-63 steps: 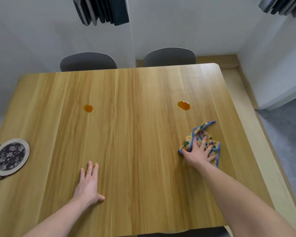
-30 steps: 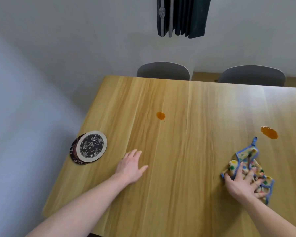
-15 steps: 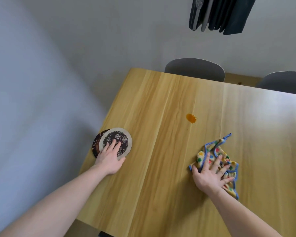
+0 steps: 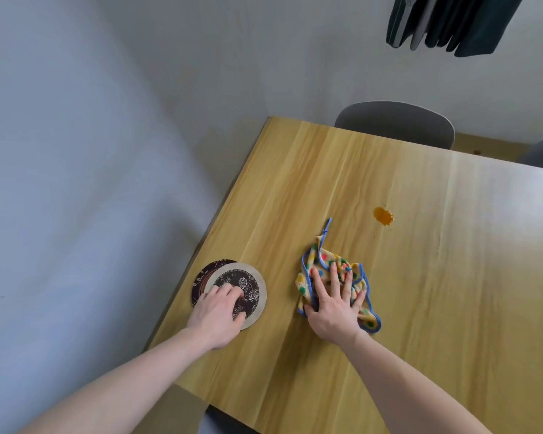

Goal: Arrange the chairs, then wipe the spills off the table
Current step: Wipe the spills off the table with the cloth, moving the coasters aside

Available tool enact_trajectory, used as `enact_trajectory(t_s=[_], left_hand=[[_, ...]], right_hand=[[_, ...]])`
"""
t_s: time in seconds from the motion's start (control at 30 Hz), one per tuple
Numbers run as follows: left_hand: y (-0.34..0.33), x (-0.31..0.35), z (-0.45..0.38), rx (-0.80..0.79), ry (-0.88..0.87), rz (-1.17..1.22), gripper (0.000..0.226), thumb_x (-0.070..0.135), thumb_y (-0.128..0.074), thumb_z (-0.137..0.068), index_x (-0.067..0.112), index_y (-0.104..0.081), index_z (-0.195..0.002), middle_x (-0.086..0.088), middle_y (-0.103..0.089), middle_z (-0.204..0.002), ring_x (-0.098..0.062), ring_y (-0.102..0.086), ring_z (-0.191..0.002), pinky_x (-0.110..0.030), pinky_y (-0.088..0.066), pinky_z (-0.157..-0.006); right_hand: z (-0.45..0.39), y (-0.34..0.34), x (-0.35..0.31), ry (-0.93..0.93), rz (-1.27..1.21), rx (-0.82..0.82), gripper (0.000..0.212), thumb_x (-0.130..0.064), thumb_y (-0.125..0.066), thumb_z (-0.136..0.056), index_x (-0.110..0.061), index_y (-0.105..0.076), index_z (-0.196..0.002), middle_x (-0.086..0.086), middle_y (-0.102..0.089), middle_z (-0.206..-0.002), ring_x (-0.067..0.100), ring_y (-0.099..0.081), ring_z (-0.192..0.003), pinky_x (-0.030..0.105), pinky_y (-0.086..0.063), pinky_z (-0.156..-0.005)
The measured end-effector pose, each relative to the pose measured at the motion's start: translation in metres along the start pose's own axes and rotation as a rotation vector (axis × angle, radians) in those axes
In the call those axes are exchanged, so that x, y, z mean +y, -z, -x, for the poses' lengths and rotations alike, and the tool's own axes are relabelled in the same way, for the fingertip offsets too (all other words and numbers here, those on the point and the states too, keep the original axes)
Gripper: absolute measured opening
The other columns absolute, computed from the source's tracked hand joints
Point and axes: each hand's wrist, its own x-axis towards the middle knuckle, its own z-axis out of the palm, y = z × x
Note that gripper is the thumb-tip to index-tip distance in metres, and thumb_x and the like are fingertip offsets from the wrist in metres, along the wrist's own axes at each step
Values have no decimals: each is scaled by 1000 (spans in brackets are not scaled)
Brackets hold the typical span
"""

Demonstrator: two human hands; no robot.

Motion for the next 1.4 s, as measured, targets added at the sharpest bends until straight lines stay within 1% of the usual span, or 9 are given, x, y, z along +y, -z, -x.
enact_trajectory(t_s=[0.07,0.17,0.27,0.43,0.53,0.73,1.0,1.13,1.4], left_hand=[[9,3,-17,51,17,24,48,47,-52,-95,29,-46,-138,7,-46,-139,-18,-45,-127,-37,-43,-105],[24,14,-45,68,58,93,58,45,-56,-94,27,-39,-146,2,-31,-155,-23,-37,-137,-40,-44,-107],[34,29,-72,-3,55,99,75,46,-63,-93,25,-28,-155,-1,-14,-165,-26,-25,-147,-43,-40,-112],[42,26,-101,-128,127,4,122,58,-80,-74,23,-2,-162,-4,10,-169,-34,-3,-155,-50,-32,-119],[37,13,-101,-168,160,0,134,61,-82,-70,21,8,-161,-5,18,-167,-36,4,-155,-52,-28,-120],[25,1,-98,-136,148,37,134,65,-80,-70,20,9,-161,-2,19,-168,-33,2,-155,-49,-30,-119],[16,-6,-91,-53,182,117,144,69,-79,-67,12,16,-159,-6,23,-166,-29,0,-156,-39,-32,-120],[13,-7,-86,-3,239,183,151,70,-81,-62,10,19,-158,-8,28,-164,-28,-2,-156,-38,-36,-117],[12,-10,-89,29,244,177,152,69,-83,-61,9,16,-158,-5,18,-168,-21,0,-157,-31,-36,-115]], right_hand=[[5,4,21,0,17,33,81,-56,-40,-97,-51,13,-157,-10,29,-167,25,35,-151,64,17,-119],[17,11,52,-101,-27,81,78,-55,-39,-98,-53,12,-157,-13,27,-167,23,32,-152,63,14,-120],[28,18,87,-187,-65,99,78,-58,-38,-98,-55,15,-155,-15,31,-165,22,34,-151,62,13,-121],[32,35,138,-354,-117,99,84,-61,-43,-96,-54,15,-156,-15,33,-164,22,32,-152,65,9,-121],[25,42,142,-398,-118,59,88,-57,-47,-96,-53,17,-156,-12,37,-163,27,36,-150,68,9,-119],[0,41,92,-420,-151,33,92,-52,-49,-94,-45,16,-159,-5,45,-159,37,39,-147,71,13,-116],[-47,38,-6,-202,-75,8,89,-52,-44,-95,-45,20,-157,-3,47,-157,36,43,-144,68,21,-115],[-71,35,-49,-76,-53,-19,92,-42,-46,-93,-47,21,-156,-4,49,-156,35,48,-141,69,23,-113],[-115,39,-120,124,108,-39,94,-33,-49,-89,-48,12,-158,-4,37,-164,34,42,-146,70,24,-112]])
